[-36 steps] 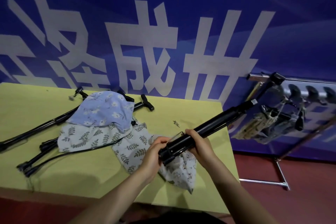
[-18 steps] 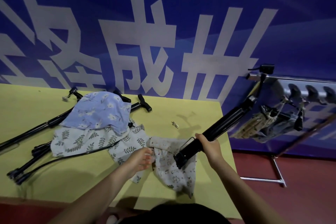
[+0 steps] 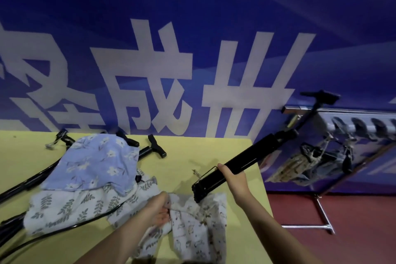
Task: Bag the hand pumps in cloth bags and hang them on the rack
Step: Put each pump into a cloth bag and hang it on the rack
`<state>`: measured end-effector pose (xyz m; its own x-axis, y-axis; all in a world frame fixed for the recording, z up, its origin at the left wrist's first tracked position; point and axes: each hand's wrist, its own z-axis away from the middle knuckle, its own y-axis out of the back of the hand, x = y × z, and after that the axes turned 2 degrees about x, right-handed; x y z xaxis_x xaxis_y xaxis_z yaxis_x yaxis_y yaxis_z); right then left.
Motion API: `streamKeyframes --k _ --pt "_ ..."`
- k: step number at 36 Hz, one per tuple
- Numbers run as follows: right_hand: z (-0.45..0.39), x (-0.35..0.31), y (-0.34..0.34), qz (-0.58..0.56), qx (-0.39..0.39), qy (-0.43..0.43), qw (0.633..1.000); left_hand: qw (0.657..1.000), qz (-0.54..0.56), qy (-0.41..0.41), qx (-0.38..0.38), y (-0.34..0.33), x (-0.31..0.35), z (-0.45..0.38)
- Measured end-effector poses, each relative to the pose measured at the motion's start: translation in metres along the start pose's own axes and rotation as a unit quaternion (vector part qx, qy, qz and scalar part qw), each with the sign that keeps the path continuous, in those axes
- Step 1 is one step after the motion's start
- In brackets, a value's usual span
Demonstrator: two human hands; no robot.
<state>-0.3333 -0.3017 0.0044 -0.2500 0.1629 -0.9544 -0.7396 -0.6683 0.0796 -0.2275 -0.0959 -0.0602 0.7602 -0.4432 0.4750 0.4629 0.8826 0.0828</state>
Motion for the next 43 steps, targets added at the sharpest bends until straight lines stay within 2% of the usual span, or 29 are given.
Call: streamKeyframes --k 8,12,16,19,22,27,31,36,43 --pt "-0.017 0.015 0.002 -0.02 0.011 -0.044 0.999 0.996 0.072 0.046 -0.003 -0.01 0.018 -0.021" --pt "-0.024 0.018 0.004 -0.013 0.019 -0.049 0.999 0.987 0.134 0.078 -0.051 -0.01 0.021 -0.023" --pt "-0.03 0.021 0.005 -0.004 0.037 -0.054 0.998 0.998 0.047 -0.025 -0.035 -0.008 0.021 -0.024" --pt "-0.033 0.02 0.006 -0.004 0.052 -0.046 0.998 0.99 -0.01 -0.119 -0.071 -0.01 0.025 -0.013" --pt "-0.03 0.014 0.005 -0.008 0.053 -0.018 0.998 0.978 -0.035 -0.172 -0.112 -0.015 0.029 0.007" --pt "-0.015 0.006 -0.003 -0.015 -0.01 0.037 0.999 0.96 0.076 -0.189 -0.192 -0.029 0.034 0.036" --pt "0.002 0.013 -0.008 0.003 -0.074 0.046 0.996 0.951 0.165 -0.204 -0.167 -0.033 0.04 0.046" --pt "0.027 0.027 -0.004 0.005 -0.148 0.037 0.988 0.95 0.135 -0.247 -0.132 -0.032 0.042 0.056" --pt "0.056 0.019 0.003 0.014 -0.28 0.035 0.959 0.946 0.114 -0.261 -0.154 -0.027 0.037 0.082"
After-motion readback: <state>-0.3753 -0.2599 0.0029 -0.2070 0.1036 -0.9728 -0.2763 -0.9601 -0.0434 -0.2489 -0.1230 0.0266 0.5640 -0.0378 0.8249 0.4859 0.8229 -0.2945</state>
